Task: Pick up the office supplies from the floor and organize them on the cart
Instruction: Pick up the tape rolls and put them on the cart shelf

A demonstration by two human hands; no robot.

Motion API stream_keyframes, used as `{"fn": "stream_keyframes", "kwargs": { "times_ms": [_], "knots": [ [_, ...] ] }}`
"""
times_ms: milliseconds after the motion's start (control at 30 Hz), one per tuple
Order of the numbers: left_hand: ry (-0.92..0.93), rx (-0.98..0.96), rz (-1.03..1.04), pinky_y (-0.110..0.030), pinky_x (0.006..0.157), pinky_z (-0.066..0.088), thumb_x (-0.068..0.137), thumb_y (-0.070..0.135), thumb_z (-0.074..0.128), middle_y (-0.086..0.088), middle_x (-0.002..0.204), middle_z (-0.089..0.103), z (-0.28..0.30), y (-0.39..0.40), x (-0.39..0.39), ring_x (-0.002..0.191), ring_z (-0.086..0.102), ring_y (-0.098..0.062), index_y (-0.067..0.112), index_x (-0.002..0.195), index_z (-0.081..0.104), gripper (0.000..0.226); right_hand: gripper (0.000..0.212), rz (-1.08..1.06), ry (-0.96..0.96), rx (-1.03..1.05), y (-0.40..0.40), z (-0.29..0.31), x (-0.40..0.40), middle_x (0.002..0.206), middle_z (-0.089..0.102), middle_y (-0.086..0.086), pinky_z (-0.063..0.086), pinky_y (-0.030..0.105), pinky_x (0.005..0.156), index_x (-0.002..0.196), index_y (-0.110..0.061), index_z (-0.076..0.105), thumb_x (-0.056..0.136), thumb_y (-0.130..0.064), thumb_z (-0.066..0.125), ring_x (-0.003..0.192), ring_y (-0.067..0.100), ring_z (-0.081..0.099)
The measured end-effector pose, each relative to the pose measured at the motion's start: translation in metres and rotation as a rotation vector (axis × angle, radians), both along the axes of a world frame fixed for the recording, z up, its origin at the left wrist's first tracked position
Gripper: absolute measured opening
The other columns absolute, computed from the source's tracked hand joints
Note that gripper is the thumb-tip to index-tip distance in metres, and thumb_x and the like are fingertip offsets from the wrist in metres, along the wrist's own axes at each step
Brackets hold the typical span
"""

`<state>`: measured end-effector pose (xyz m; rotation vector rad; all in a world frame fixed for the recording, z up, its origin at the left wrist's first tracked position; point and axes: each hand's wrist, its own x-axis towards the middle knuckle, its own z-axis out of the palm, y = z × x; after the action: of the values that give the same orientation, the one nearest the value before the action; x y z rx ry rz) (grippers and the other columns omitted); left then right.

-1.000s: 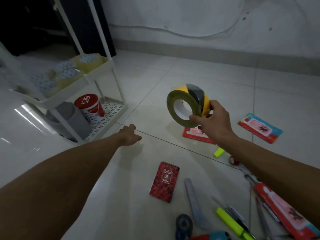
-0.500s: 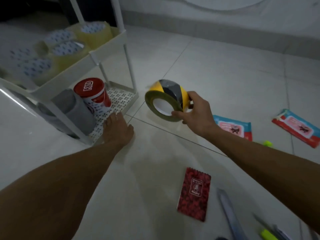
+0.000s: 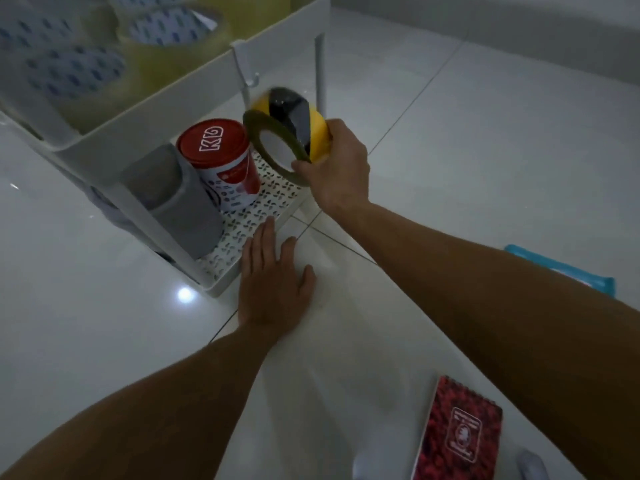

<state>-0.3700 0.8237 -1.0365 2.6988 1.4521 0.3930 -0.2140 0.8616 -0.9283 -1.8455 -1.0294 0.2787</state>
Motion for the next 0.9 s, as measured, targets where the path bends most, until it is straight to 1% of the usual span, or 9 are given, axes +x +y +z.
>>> {"fn": "stream_keyframes", "kwargs": {
  "times_ms": [133,233,300,400,600,700,767,833,900],
  "knots": [
    [0.006,-0.007,0.007,-0.044,0.123,0.003,0.092,0.051,0.040,-0.014,0.163,0.010,-0.003,0.002,0.001,0.151,0.008,-0.031,0.019,0.138,0.046,0.057,0.051,-0.122,0.014,-0.007,0.034,-0.009,-0.005,0.108,0.063,0.000,0.053,0.038,0.082,0.113,-0.017,0.055,0.073,-0.029,0.084,0.098,0.021,0.061],
    [0.021,-0.013,0.025,-0.044,0.123,0.003,0.092,0.052,0.040,-0.014,0.164,0.007,-0.003,0.003,0.002,0.151,0.006,-0.030,0.020,0.139,0.044,0.057,0.054,-0.140,0.008,-0.025,0.053,-0.018,-0.003,0.113,0.062,0.001,0.050,0.032,0.084,0.119,-0.016,0.054,0.075,-0.029,0.083,0.105,0.021,0.060],
    [0.026,-0.013,0.030,-0.045,0.123,0.005,0.092,0.052,0.040,-0.014,0.164,0.006,-0.003,0.003,0.002,0.151,0.006,-0.030,0.020,0.140,0.044,0.058,0.052,-0.123,-0.005,-0.014,0.064,-0.026,-0.007,0.113,0.063,0.001,0.051,0.033,0.085,0.118,-0.017,0.054,0.075,-0.027,0.083,0.103,0.021,0.060],
    [0.025,-0.027,0.034,-0.047,0.123,0.007,0.092,0.053,0.039,-0.013,0.164,0.005,-0.002,0.004,0.001,0.151,0.005,-0.030,0.020,0.141,0.043,0.059,0.048,-0.079,-0.013,-0.016,0.079,-0.038,-0.017,0.109,0.063,0.001,0.053,0.038,0.082,0.114,-0.015,0.054,0.076,-0.024,0.082,0.099,0.021,0.061],
    [0.015,-0.040,0.022,-0.046,0.123,0.004,0.093,0.052,0.041,-0.014,0.164,0.006,-0.003,0.003,0.001,0.151,0.006,-0.030,0.020,0.141,0.044,0.058,0.051,-0.017,-0.024,-0.077,0.096,-0.046,-0.011,0.114,0.060,0.002,0.046,0.031,0.079,0.119,-0.014,0.052,0.078,-0.025,0.080,0.106,0.021,0.057],
    [0.026,-0.022,0.032,-0.046,0.123,0.004,0.092,0.053,0.039,-0.014,0.164,0.007,-0.005,0.005,-0.001,0.151,0.008,-0.031,0.020,0.141,0.043,0.059,0.053,0.021,-0.061,-0.132,0.097,-0.045,-0.004,0.114,0.058,0.004,0.048,0.034,0.078,0.120,-0.012,0.050,0.078,-0.027,0.080,0.106,0.023,0.057],
    [0.027,-0.031,0.032,-0.045,0.123,0.002,0.092,0.054,0.038,-0.013,0.164,0.005,-0.004,0.004,0.000,0.151,0.005,-0.030,0.021,0.142,0.042,0.060,0.065,0.051,-0.077,-0.162,0.095,-0.042,0.000,0.123,0.056,0.007,0.050,0.038,0.086,0.130,-0.009,0.045,0.079,-0.027,0.081,0.114,0.024,0.055],
    [0.019,-0.046,0.029,-0.044,0.122,0.000,0.092,0.054,0.038,-0.012,0.164,0.002,-0.004,0.004,0.000,0.151,0.002,-0.028,0.022,0.142,0.041,0.060,0.083,0.087,-0.079,-0.185,0.091,-0.038,0.001,0.138,0.050,0.011,0.046,0.039,0.097,0.146,-0.006,0.033,0.080,-0.025,0.080,0.126,0.026,0.049],
    [0.019,-0.038,0.024,-0.044,0.123,-0.001,0.092,0.053,0.038,-0.012,0.164,0.003,-0.004,0.005,0.001,0.151,0.001,-0.028,0.022,0.142,0.041,0.059,0.088,0.106,-0.106,-0.170,0.080,-0.034,-0.001,0.149,0.041,0.013,0.042,0.039,0.106,0.151,-0.005,0.025,0.083,-0.023,0.078,0.135,0.027,0.043]
  ]
}}
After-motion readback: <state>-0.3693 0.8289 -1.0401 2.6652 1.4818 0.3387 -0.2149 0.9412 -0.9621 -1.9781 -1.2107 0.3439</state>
